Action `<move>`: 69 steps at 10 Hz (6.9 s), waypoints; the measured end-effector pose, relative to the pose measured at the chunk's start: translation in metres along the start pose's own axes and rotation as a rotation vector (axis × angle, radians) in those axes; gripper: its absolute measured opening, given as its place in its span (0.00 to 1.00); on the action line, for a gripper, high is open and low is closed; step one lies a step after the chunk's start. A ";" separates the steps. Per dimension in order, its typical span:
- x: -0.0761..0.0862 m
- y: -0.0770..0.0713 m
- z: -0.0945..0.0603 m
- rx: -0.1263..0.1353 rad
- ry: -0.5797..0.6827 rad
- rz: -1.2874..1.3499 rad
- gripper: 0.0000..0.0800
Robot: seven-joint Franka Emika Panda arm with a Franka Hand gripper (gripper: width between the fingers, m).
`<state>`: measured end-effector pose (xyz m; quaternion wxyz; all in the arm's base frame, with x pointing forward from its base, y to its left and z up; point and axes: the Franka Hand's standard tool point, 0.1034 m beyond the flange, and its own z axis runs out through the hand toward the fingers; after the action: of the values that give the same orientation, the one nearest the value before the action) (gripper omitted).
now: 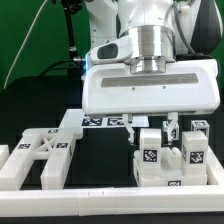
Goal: Assemble chair
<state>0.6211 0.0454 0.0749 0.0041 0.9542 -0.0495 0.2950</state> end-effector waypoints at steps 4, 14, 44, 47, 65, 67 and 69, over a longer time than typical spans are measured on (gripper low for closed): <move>-0.001 0.000 0.000 0.000 -0.001 0.000 0.81; 0.007 -0.003 -0.005 0.069 -0.403 0.085 0.81; 0.021 -0.002 0.013 0.107 -0.446 -0.194 0.79; 0.020 -0.002 0.013 0.090 -0.450 -0.115 0.35; 0.012 -0.037 0.004 0.021 -0.516 0.247 0.81; 0.012 -0.035 0.006 0.046 -0.511 0.146 0.81; 0.013 -0.032 0.006 0.082 -0.504 -0.014 0.81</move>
Offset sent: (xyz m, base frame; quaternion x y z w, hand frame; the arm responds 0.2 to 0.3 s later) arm 0.0000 0.0000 0.0000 0.0000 0.0000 0.0000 1.0000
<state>0.6381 0.0756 0.0775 -0.0448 0.9973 -0.0303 0.0498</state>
